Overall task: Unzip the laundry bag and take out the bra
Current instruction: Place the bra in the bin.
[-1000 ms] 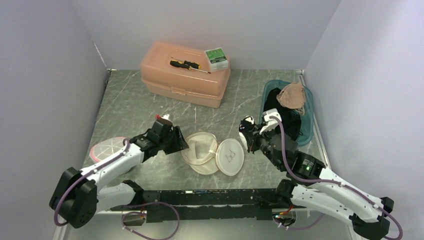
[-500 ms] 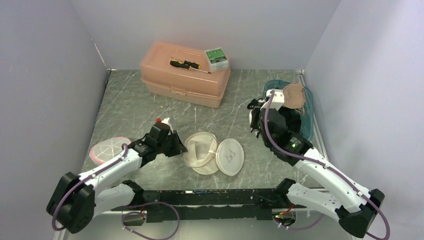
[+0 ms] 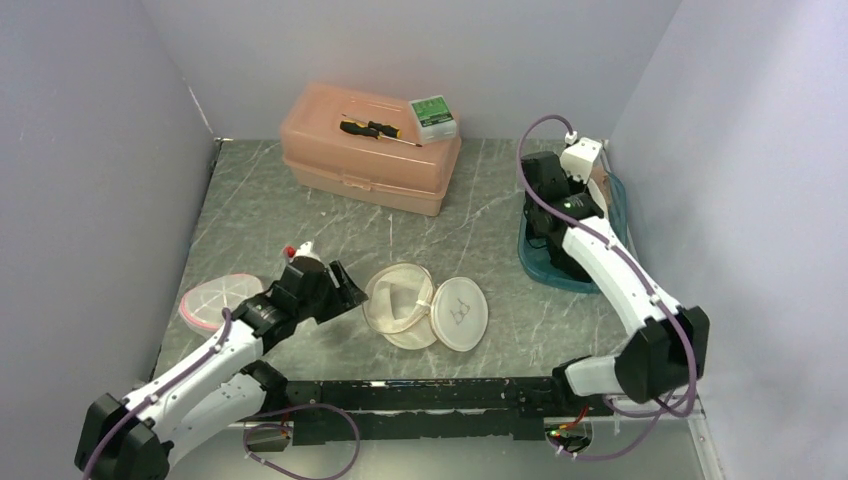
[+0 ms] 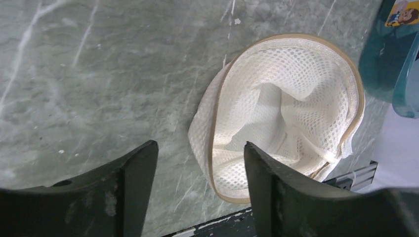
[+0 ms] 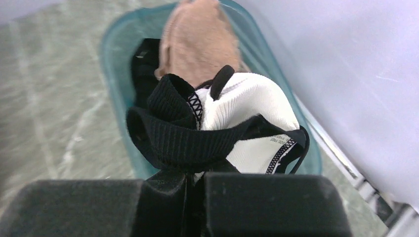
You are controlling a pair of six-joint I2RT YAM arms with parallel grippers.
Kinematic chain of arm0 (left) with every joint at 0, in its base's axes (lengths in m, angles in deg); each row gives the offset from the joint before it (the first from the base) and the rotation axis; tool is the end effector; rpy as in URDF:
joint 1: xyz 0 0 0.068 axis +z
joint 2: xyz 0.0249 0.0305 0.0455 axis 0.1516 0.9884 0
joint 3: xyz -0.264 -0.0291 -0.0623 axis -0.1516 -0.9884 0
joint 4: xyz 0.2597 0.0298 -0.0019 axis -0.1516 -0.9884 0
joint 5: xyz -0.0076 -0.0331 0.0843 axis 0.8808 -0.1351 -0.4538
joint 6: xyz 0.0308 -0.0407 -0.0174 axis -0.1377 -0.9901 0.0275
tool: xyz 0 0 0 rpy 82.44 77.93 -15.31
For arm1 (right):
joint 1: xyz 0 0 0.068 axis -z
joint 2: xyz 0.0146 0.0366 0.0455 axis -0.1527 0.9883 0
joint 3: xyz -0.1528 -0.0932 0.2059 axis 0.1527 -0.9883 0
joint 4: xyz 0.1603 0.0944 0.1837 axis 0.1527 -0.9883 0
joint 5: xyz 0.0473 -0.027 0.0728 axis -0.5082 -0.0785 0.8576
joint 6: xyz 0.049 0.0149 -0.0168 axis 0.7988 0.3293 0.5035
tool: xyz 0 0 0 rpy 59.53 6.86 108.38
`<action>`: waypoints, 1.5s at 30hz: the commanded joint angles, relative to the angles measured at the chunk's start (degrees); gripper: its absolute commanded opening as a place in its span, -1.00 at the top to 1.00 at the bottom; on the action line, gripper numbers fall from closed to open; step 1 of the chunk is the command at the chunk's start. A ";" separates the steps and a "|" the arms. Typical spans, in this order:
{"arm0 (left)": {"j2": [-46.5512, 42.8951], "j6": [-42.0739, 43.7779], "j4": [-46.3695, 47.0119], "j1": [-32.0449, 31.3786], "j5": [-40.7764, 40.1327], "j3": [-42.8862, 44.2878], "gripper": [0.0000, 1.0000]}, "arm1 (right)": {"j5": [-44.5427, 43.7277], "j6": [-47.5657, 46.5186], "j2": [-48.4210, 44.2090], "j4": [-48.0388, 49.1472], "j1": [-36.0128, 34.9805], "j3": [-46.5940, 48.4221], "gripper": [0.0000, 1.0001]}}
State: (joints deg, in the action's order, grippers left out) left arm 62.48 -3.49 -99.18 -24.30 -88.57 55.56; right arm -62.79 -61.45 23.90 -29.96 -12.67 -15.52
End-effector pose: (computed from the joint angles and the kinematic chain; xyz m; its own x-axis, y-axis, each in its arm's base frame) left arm 0.1480 -0.0958 0.2051 -0.7732 -0.4687 -0.4271 -0.1523 0.7911 -0.5924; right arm 0.2689 0.0760 0.3410 -0.3569 0.1722 -0.9181 0.5665 0.8214 -0.0662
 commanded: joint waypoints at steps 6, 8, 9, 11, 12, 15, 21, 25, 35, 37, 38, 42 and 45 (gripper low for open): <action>-6.23 -5.51 -5.83 0.21 -5.86 -1.63 -0.56 | -0.89 3.37 10.65 -2.93 11.26 2.70 1.00; -6.53 -5.76 -5.25 0.28 -6.07 -2.14 -0.57 | 0.67 3.18 12.99 -1.64 13.00 2.32 1.00; -6.74 -6.11 -4.98 0.24 -5.94 -2.67 -0.58 | 1.13 3.39 14.78 -1.94 13.72 2.68 1.00; -6.98 -6.82 -4.75 0.23 -5.18 -3.36 -0.59 | 1.06 3.23 17.84 -1.90 14.36 3.48 1.00; -7.06 -6.93 -4.79 0.23 -4.69 -3.53 -0.60 | 0.94 2.92 19.03 -1.25 14.49 3.53 1.00; -7.00 -7.29 -4.56 0.23 -3.45 -4.23 -0.75 | 2.36 2.19 22.13 0.84 14.91 3.73 1.00; -7.90 -5.80 -6.00 0.23 -3.99 -3.41 -0.84 | 5.86 1.33 24.84 3.22 16.04 2.11 0.97; -9.71 -7.15 -5.02 0.23 -4.21 -4.30 -0.84 | 7.34 1.34 24.33 3.76 16.21 0.54 0.30; -9.76 -6.18 -7.01 0.23 -6.50 -1.92 -0.84 | 10.69 3.16 17.37 2.71 16.10 -0.42 -0.30; -10.38 -5.72 -7.91 0.23 -7.02 -1.15 -0.84 | 11.91 3.51 14.50 2.70 15.88 -0.59 -0.42; -10.80 -5.54 -8.43 0.23 -7.44 -0.91 -0.84 | 12.60 3.50 12.95 2.87 15.71 -0.59 -0.44; -12.89 -4.51 -9.85 0.23 -8.48 -0.40 -0.84 | 15.59 3.65 7.23 3.34 15.20 -0.73 -0.51; -13.79 -3.31 -8.81 0.23 -7.72 -0.67 -0.78 | 22.76 3.73 0.50 10.44 16.93 -6.38 -0.28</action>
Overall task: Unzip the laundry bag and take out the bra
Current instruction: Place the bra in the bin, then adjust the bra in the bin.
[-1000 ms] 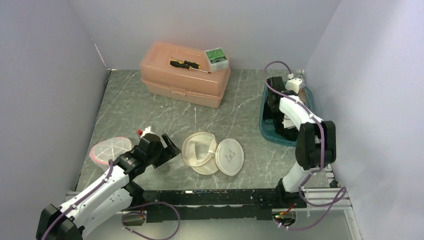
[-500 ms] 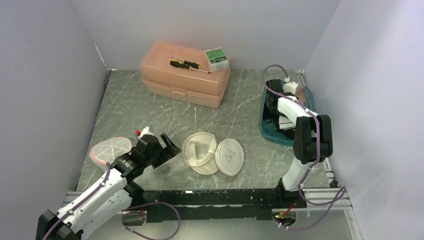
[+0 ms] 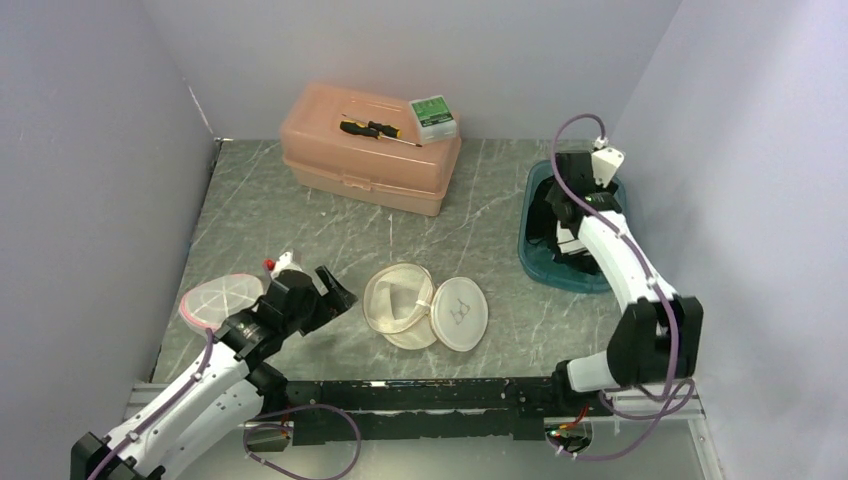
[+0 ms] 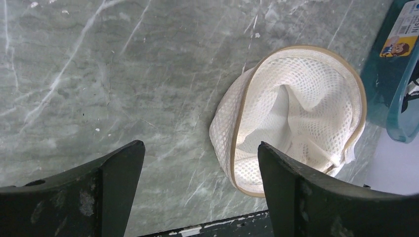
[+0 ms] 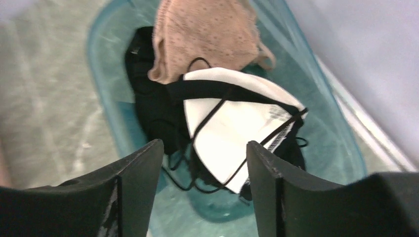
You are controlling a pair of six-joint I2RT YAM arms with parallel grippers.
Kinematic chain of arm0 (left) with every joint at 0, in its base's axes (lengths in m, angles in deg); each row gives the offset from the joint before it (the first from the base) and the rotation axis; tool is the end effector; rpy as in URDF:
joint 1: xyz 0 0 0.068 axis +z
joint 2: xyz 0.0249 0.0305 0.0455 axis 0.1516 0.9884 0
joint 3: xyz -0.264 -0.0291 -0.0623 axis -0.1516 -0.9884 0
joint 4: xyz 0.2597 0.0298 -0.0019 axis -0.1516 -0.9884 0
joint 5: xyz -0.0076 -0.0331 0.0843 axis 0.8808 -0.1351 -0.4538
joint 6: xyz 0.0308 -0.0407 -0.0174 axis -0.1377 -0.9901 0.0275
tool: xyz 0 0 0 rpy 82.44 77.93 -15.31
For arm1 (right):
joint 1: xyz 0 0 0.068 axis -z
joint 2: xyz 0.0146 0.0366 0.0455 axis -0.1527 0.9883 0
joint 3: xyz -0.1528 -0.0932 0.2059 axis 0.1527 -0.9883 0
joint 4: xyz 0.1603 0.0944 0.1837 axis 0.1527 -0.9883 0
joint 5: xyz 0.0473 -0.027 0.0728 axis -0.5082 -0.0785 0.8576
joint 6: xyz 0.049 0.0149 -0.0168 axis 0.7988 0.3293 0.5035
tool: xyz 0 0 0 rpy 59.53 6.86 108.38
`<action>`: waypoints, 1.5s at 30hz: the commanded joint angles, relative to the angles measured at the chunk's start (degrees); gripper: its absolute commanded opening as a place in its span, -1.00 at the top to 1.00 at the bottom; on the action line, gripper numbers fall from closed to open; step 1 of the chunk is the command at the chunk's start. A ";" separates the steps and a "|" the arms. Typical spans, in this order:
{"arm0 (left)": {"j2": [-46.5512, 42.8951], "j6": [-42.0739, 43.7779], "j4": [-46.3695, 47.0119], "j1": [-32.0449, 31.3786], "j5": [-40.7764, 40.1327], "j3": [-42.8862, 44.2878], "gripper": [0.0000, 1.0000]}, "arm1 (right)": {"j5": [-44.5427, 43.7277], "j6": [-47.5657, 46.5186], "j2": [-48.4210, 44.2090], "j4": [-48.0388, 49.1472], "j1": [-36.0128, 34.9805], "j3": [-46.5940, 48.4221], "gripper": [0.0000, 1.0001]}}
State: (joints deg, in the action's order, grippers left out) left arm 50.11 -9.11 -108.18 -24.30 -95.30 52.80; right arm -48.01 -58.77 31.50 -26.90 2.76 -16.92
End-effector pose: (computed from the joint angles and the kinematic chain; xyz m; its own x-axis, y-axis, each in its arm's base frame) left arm 0.1200 -0.0727 0.2065 -0.6849 -0.5814 -0.4392 -0.2598 0.7580 -0.5982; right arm 0.3127 0.0119 0.2962 -0.4316 0.3627 -0.8259 0.6405 0.7680 0.0025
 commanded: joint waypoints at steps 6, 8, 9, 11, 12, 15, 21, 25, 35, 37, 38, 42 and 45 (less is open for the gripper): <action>-0.44 3.93 4.12 0.24 3.94 0.91 -0.67 | 35.25 8.35 -15.81 27.34 15.37 -21.62 0.26; 0.20 4.71 5.16 0.23 5.02 0.60 -0.65 | 39.11 9.87 -14.56 30.42 17.30 -23.66 0.31; 0.45 5.02 5.34 0.23 5.34 0.56 -0.64 | 40.23 10.49 -14.17 32.29 17.82 -24.76 0.32; 0.68 5.47 5.32 0.23 5.42 0.53 -0.64 | 41.64 11.83 -12.79 35.11 18.06 -26.22 0.33; 0.71 5.66 5.25 0.23 5.36 0.60 -0.64 | 41.59 12.46 -11.71 34.66 18.06 -25.98 0.33; 0.62 5.81 4.76 0.23 4.68 0.59 -0.64 | 39.42 13.96 -9.47 33.14 18.07 -26.08 0.34; 0.82 4.61 4.88 0.24 4.07 -0.63 -0.63 | 32.70 14.38 -7.68 30.07 18.06 -28.55 0.34; 2.02 5.25 4.74 0.23 4.43 -0.10 -0.63 | 32.85 15.19 -7.18 30.72 18.06 -30.23 0.34; 0.34 6.27 1.51 0.27 2.40 1.59 -0.65 | 27.59 11.22 -15.77 26.70 10.14 -22.84 -0.19; -0.31 7.48 1.37 0.23 2.04 2.56 -0.66 | 23.45 8.92 -18.37 23.83 3.80 -18.56 -0.31; -0.19 8.08 1.24 0.23 1.60 3.16 -0.67 | 22.13 8.22 -19.27 22.44 0.96 -16.70 -0.33; 3.13 11.33 1.37 0.23 1.20 5.87 -0.68 | 24.26 6.47 -22.37 20.10 -10.56 -14.67 -0.35; 7.08 13.29 1.36 0.23 1.08 7.53 -0.65 | 25.88 6.44 -26.12 20.61 -17.69 -17.60 -0.34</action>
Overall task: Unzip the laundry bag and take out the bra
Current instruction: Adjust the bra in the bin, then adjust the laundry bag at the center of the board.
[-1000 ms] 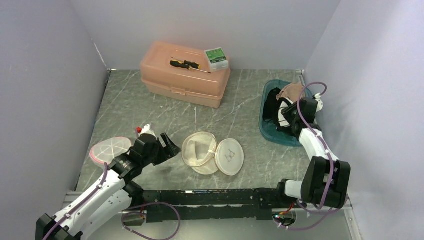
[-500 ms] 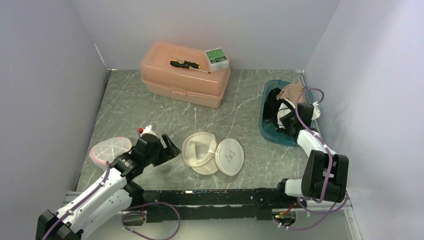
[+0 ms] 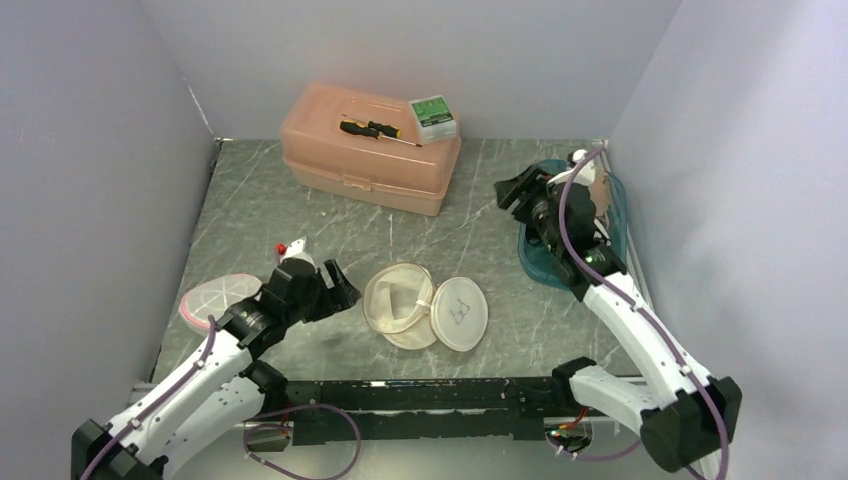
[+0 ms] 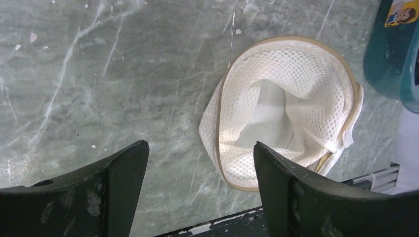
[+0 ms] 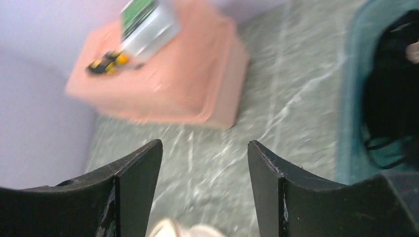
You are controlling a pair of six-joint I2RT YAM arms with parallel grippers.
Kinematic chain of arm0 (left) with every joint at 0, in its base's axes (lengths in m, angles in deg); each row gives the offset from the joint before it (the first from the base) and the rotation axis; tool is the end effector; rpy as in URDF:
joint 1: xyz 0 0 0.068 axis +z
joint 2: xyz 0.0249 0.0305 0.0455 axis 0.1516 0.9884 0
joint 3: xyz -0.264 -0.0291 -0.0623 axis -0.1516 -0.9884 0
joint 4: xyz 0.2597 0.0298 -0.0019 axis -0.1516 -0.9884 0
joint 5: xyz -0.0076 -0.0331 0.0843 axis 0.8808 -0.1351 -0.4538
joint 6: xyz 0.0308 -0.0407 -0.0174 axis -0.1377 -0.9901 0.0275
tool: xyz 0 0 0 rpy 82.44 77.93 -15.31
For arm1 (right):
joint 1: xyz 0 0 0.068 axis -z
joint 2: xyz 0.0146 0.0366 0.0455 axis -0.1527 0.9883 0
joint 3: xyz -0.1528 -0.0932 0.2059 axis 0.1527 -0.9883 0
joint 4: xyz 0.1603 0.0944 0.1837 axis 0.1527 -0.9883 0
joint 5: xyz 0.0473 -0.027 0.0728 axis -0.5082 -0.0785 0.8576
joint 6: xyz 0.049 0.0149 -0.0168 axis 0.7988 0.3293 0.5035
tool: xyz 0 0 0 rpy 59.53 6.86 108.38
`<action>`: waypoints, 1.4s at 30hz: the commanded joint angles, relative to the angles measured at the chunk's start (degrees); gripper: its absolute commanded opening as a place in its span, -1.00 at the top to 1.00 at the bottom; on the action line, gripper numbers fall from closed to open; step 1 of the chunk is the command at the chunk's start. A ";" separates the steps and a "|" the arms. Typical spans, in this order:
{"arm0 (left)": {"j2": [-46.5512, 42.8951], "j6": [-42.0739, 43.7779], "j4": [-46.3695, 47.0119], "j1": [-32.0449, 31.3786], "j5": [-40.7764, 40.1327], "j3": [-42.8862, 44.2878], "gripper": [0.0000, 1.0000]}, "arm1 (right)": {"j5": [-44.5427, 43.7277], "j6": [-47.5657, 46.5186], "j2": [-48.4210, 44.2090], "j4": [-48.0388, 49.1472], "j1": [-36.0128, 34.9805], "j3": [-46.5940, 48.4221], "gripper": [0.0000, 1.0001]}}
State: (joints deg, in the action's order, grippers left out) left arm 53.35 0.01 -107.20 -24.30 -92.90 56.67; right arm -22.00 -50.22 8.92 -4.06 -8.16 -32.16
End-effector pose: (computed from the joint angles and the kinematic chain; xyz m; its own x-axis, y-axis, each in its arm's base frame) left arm 0.1286 -0.0800 0.2232 -0.7272 -0.4515 -0.5171 -0.1174 0.8240 -0.5544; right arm 0.2366 0.0655 0.3407 -0.2589 0.5655 -0.7831 0.0522 0.8177 0.5733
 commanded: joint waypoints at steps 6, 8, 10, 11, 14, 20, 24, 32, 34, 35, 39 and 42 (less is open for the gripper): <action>11.94 6.20 4.48 0.23 2.76 5.66 -0.65 | 9.53 -3.73 -11.18 -2.38 -16.76 -10.50 -0.28; 14.13 6.92 7.42 0.25 4.04 5.86 -0.63 | 9.99 -2.93 -13.78 -3.80 -18.94 -13.67 -0.27; 16.66 7.54 9.31 0.25 5.09 6.27 -0.59 | 13.13 -1.99 -15.89 -4.30 -20.28 -16.95 -0.25; 18.05 7.71 10.10 0.28 5.44 6.73 -0.56 | 14.25 -1.52 -16.87 -4.11 -21.09 -18.56 -0.25; 21.87 7.97 12.08 0.25 6.18 7.60 -0.44 | 16.42 -0.50 -19.13 -4.38 -22.80 -22.06 -0.23; 27.69 6.91 15.40 0.23 6.96 7.88 -0.09 | 16.38 -0.94 -18.76 -6.04 -27.18 -23.65 -0.25; 28.28 6.62 16.14 0.23 6.87 7.49 0.15 | 14.59 -0.60 -18.08 -5.28 -29.85 -24.12 -0.26; 25.44 6.75 16.58 0.23 8.09 7.89 0.95 | 6.39 0.41 -12.67 -7.57 -33.94 -19.93 -0.27; 23.00 6.37 16.84 0.22 8.47 7.68 0.95 | 4.77 0.84 -12.40 -7.92 -34.22 -18.94 -0.28; 21.77 5.98 16.75 0.24 8.56 7.60 0.95 | 4.14 1.40 -12.79 -7.76 -34.28 -18.72 -0.29; 17.76 4.93 16.11 0.26 8.50 7.76 0.95 | 3.97 2.10 -12.39 -5.74 -34.50 -17.41 -0.32; 16.16 4.48 15.53 0.23 9.09 8.27 0.95 | 1.68 1.19 -9.14 -6.92 -34.72 -13.95 -0.32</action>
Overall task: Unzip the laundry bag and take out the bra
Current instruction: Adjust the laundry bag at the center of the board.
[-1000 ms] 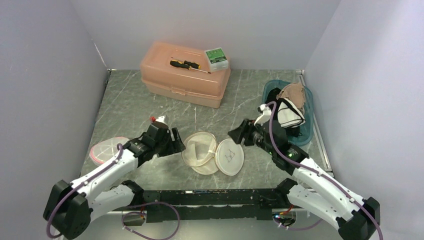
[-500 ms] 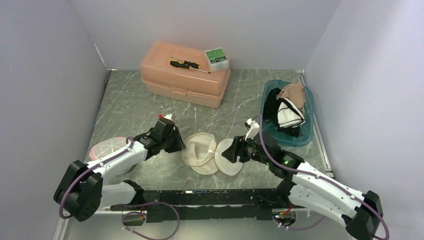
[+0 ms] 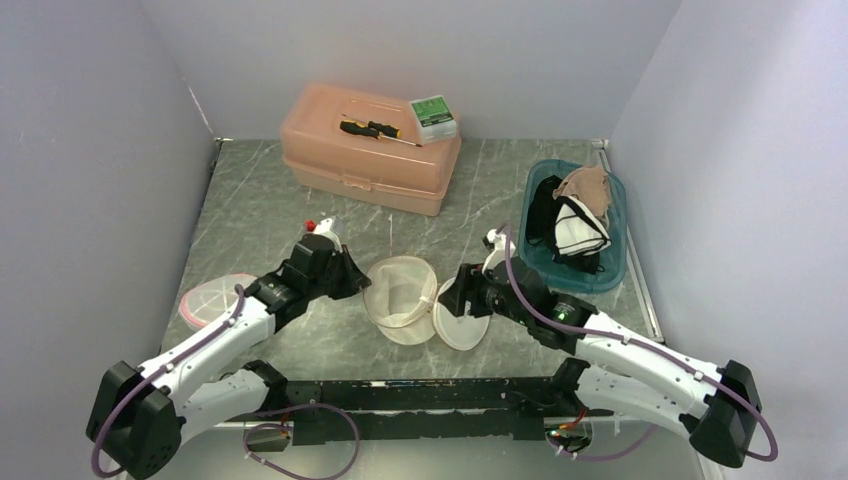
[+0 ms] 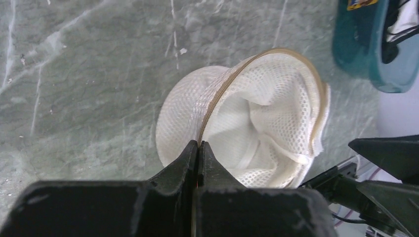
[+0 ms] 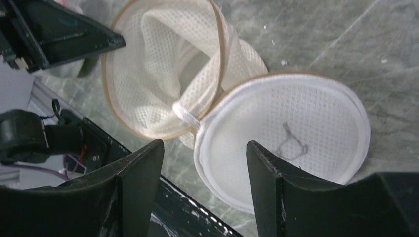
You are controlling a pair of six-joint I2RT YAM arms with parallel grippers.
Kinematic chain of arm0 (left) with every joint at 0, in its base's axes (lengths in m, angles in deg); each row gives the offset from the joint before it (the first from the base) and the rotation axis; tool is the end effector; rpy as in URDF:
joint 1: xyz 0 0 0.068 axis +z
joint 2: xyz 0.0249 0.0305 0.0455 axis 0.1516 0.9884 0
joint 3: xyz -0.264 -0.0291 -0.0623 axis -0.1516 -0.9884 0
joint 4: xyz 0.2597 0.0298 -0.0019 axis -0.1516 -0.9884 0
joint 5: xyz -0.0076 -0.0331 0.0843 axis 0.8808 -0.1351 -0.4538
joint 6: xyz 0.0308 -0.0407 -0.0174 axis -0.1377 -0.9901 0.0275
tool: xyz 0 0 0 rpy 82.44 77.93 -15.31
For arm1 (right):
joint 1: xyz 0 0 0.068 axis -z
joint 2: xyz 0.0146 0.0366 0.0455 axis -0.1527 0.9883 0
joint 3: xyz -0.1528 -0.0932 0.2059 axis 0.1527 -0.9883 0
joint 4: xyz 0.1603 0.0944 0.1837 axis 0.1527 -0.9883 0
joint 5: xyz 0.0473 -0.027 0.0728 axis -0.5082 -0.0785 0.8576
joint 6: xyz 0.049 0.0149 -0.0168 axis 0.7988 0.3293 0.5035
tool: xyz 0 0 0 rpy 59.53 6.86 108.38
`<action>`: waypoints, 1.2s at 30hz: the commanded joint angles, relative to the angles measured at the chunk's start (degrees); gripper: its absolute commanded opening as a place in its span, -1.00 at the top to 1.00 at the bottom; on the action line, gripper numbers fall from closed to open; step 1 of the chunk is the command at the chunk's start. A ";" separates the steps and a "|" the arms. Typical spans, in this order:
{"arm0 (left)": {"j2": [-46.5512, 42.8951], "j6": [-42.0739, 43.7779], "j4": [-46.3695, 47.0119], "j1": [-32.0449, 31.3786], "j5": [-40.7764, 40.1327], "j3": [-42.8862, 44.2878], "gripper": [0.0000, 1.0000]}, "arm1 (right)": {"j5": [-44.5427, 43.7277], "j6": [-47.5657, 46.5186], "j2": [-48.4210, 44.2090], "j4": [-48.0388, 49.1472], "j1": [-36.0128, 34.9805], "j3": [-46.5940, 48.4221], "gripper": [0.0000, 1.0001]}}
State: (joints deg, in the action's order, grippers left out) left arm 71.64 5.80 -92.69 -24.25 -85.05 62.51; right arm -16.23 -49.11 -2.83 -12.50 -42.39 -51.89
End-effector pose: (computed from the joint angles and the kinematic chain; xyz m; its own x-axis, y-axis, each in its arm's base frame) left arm 0.1786 -0.1181 0.2268 -0.7818 -0.3378 -0.5241 0.0349 0.8155 -0.5777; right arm 0.1219 0.1472 0.2451 -0.7160 0.1303 -0.6859 -0.3586 0.7743 0.5214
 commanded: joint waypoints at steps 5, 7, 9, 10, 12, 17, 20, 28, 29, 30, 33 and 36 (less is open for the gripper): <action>-2.86 -1.76 0.42 0.08 1.98 2.90 0.95 | -6.61 -0.89 9.33 -0.03 -0.50 10.88 -0.28; -3.31 -2.08 0.60 -0.03 2.16 2.62 0.95 | -7.74 -1.14 11.87 -0.18 -0.55 12.58 -0.26; -3.94 -2.33 0.76 -0.07 2.10 2.19 0.95 | -9.36 -1.33 15.40 -1.71 -0.50 14.73 -0.23; -4.15 -2.33 0.85 -0.10 2.05 1.96 0.95 | -10.11 -2.01 17.07 -2.01 -0.47 15.47 -0.22; -4.26 -2.14 0.58 -0.17 1.71 1.68 0.95 | -11.35 -2.54 21.22 -3.09 -0.50 16.75 -0.19; -4.31 -2.37 0.35 -0.34 1.99 1.17 0.95 | -8.05 -4.09 24.65 -0.41 -0.58 17.27 -0.03; -4.84 -2.54 -0.01 -0.34 1.87 1.05 0.95 | -8.26 -4.29 26.57 -2.49 -0.59 18.72 0.24; -6.93 -1.41 -3.21 -0.38 0.32 3.98 0.95 | -9.28 -6.69 21.23 -6.71 -0.59 21.95 1.00; -6.87 -1.13 -3.70 -0.30 -0.01 4.60 0.95 | -9.11 -7.73 20.67 -7.67 -0.59 23.49 1.00; -6.70 -0.88 -4.27 -0.33 -0.25 5.36 0.95 | -9.24 -8.68 20.21 -8.85 -0.59 25.23 1.00; -6.46 -0.50 -5.30 -0.34 -0.18 7.29 0.95 | -10.15 -11.62 19.17 -12.12 -0.68 30.49 1.00; -6.91 -0.55 -5.67 -0.34 0.07 9.37 0.95 | -10.93 -13.81 17.72 -14.13 -0.68 34.92 1.00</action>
State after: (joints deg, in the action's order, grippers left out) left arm 65.87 4.03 -98.07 -24.36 -84.64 67.62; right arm -25.06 -58.33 18.06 -23.73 -42.79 -23.37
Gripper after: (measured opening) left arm 0.038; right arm 0.009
